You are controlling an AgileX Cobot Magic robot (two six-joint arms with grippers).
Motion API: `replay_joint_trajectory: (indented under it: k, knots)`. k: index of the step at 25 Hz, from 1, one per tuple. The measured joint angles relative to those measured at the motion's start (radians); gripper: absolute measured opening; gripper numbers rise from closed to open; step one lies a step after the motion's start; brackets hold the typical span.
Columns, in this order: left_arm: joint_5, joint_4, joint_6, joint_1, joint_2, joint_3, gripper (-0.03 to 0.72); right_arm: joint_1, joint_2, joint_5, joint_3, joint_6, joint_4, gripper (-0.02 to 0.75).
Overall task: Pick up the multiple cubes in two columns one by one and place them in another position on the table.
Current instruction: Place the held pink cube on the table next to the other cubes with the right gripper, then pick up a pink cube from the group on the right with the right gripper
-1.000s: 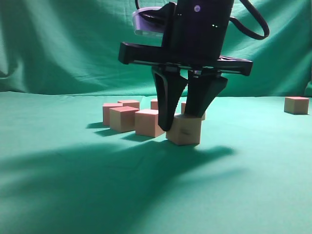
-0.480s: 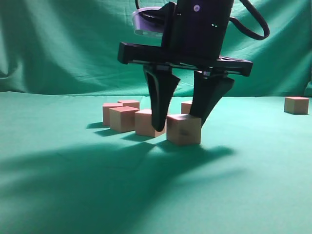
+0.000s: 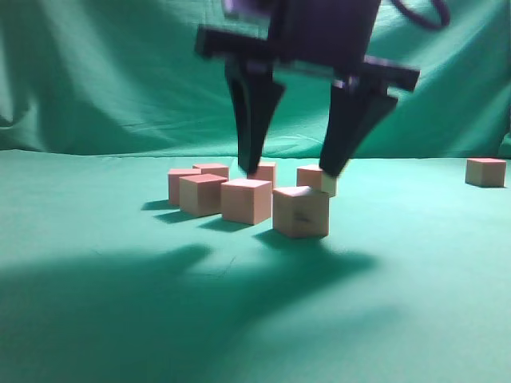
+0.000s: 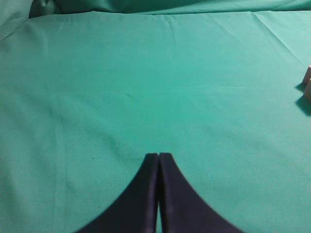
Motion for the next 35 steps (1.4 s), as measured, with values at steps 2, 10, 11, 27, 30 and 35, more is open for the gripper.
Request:
replay_joint_trajectory:
  k: [2, 10, 11, 27, 30, 35]
  knots:
    - [0.000, 0.000, 0.000, 0.000, 0.000, 0.000, 0.000, 0.000, -0.053, 0.007, 0.000, 0.000, 0.000, 0.490]
    - [0.000, 0.000, 0.000, 0.000, 0.000, 0.000, 0.000, 0.000, -0.312, 0.143, 0.000, 0.016, -0.132, 0.490]
    - [0.000, 0.000, 0.000, 0.000, 0.000, 0.000, 0.000, 0.000, -0.342, 0.173, 0.000, 0.042, -0.174, 0.490]
    - [0.000, 0.000, 0.000, 0.000, 0.000, 0.000, 0.000, -0.489, -0.432, 0.282, 0.000, 0.195, -0.498, 0.490]
    - [0.000, 0.000, 0.000, 0.000, 0.000, 0.000, 0.000, -0.639, -0.412, 0.254, 0.000, 0.123, -0.402, 0.490]
    - [0.000, 0.000, 0.000, 0.000, 0.000, 0.000, 0.000, -0.806, -0.293, 0.194, 0.000, -0.015, -0.234, 0.490]
